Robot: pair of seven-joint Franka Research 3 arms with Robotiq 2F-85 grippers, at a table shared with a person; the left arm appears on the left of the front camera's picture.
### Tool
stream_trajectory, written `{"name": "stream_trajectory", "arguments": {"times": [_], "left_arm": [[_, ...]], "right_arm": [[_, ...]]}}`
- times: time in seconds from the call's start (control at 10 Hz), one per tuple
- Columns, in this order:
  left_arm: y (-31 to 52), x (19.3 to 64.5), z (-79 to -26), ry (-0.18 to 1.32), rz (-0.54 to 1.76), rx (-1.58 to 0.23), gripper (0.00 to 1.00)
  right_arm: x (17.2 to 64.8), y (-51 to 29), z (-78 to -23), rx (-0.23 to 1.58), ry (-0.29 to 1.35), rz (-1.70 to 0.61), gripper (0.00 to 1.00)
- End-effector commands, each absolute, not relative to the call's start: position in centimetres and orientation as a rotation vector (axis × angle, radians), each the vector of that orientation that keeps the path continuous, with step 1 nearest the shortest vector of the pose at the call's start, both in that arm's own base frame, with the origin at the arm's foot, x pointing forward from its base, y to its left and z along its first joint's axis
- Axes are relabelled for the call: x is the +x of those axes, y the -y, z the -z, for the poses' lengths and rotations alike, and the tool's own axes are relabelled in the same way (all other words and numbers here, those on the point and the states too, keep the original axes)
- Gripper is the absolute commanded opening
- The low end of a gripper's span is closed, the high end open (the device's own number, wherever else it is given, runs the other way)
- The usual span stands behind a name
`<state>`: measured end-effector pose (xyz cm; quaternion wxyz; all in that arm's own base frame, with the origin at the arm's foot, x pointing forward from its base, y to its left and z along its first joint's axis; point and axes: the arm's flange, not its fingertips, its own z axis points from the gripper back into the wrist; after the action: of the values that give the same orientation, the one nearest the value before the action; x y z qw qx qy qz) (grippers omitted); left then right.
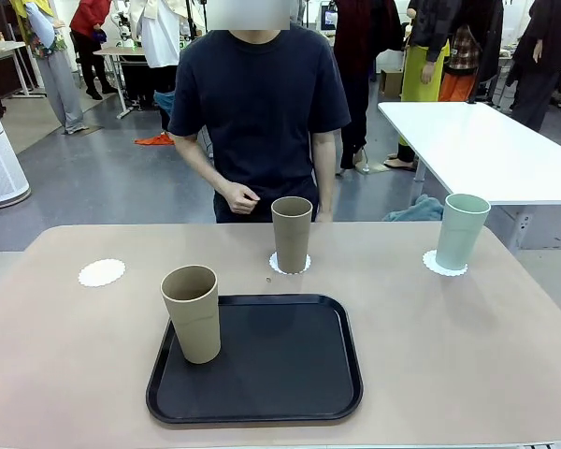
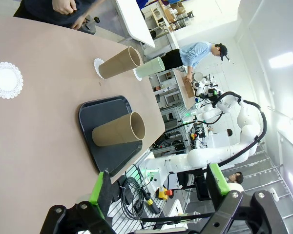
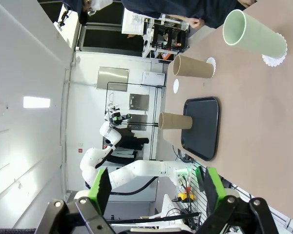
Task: Place coasters on the table and set cups on them.
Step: Take one Reusable plastic cup from the Flat Tray and place it on a coaster set by the human.
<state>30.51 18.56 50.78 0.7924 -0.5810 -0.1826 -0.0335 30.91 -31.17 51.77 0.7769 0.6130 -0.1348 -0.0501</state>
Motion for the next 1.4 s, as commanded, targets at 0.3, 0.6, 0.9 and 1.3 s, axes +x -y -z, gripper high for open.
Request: {"name": "stream_trajectory", "arguments": {"times": [0.3, 0.6, 0.9, 1.3], "left_arm": [[-18.6, 30.5, -50.8, 0.393, 0.072, -1.250, 1.00], [-10.7, 34.2, -54.3, 0.407, 0.448, -0.672, 1.00], [-3.1, 36.8, -53.0, 0.272, 0.652, -0.159, 1.00], [1.3, 35.1, -47.1, 0.265, 0.931, 0.223, 1.00]], "right_arm": [[30.9, 30.9, -51.9, 1.345, 0.288, 0.125, 1.00], [30.9, 30.9, -51.9, 1.345, 0.288, 0.125, 1.00], [30.9, 30.9, -51.9, 1.345, 0.288, 0.125, 1.00], [30.9, 30.9, -51.9, 1.345, 0.288, 0.125, 1.00]]}}
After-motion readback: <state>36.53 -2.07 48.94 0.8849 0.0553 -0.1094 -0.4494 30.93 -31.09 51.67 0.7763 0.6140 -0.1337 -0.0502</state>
